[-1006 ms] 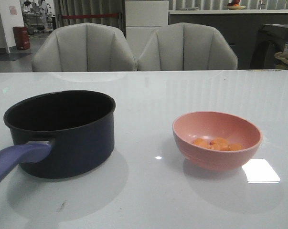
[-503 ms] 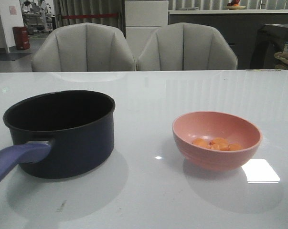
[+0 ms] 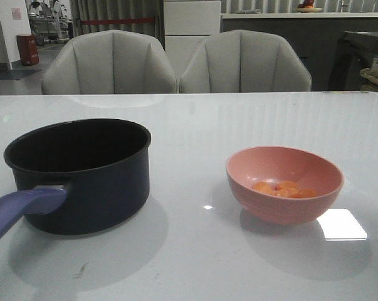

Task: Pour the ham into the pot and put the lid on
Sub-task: 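Reach the right gripper to the pink bowl rim and grasp it, then lift the pink bowl and carry it over the saucepan with the right gripper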

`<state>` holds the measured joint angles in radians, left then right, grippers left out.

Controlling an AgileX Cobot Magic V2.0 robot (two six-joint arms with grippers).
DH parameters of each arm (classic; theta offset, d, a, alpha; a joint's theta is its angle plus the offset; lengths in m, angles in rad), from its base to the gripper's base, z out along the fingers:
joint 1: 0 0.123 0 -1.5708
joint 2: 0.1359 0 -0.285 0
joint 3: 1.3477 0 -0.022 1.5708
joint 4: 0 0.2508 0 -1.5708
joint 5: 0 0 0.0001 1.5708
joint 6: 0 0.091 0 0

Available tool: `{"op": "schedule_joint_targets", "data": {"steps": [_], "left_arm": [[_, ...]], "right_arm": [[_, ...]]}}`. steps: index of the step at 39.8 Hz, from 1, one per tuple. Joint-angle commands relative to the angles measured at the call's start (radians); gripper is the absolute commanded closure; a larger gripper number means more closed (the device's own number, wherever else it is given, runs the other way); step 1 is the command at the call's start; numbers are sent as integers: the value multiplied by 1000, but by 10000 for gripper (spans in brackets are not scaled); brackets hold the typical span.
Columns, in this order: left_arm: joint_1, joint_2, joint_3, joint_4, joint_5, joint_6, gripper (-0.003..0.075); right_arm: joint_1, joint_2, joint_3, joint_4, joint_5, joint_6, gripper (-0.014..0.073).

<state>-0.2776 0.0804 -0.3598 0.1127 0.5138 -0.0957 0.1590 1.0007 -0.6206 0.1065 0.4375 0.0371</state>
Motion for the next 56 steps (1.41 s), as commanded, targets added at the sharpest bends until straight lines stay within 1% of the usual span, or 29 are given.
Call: {"op": "schedule_joint_targets", "data": {"steps": [1, 10, 23, 26, 27, 29, 32, 35, 37, 43, 48, 52, 56], "left_arm": [[-9, 5, -23, 2, -70, -1, 185], [-9, -28, -23, 2, -70, -1, 185], [-9, -28, -23, 2, -70, -1, 187], [-9, -28, -23, 2, -70, -1, 187], [-9, -28, -23, 2, -70, -1, 187], [-9, -28, -23, 2, -70, -1, 187], [-9, -28, -23, 2, -70, -1, 187], [-9, -28, -23, 2, -70, -1, 187], [-9, -28, -23, 2, -70, -1, 187], [-9, -28, -23, 2, -70, -1, 187], [-9, -28, -23, 2, -70, -1, 187], [-9, -28, -23, 2, -70, -1, 187], [-9, -28, -23, 2, -70, -1, 187]], "right_arm": [[29, 106, -96, 4, -20, -3, 106], [30, 374, -251, 9, 42, -3, 106], [30, 633, -401, 29, 98, -3, 110], [30, 676, -416, 31, 115, -3, 149], [30, 691, -420, 31, 121, -3, 178], [30, 709, -427, 31, 135, -3, 232], [30, 729, -439, 36, 153, -3, 354], [30, 729, -441, 37, 154, -3, 430], [30, 729, -441, 37, 154, -3, 464], [29, 729, -441, 37, 120, -3, 459], [30, 729, -476, 48, 129, -3, 459], [70, 712, -520, 55, 120, -19, 459], [131, 666, -539, 55, 42, -49, 459]]}}
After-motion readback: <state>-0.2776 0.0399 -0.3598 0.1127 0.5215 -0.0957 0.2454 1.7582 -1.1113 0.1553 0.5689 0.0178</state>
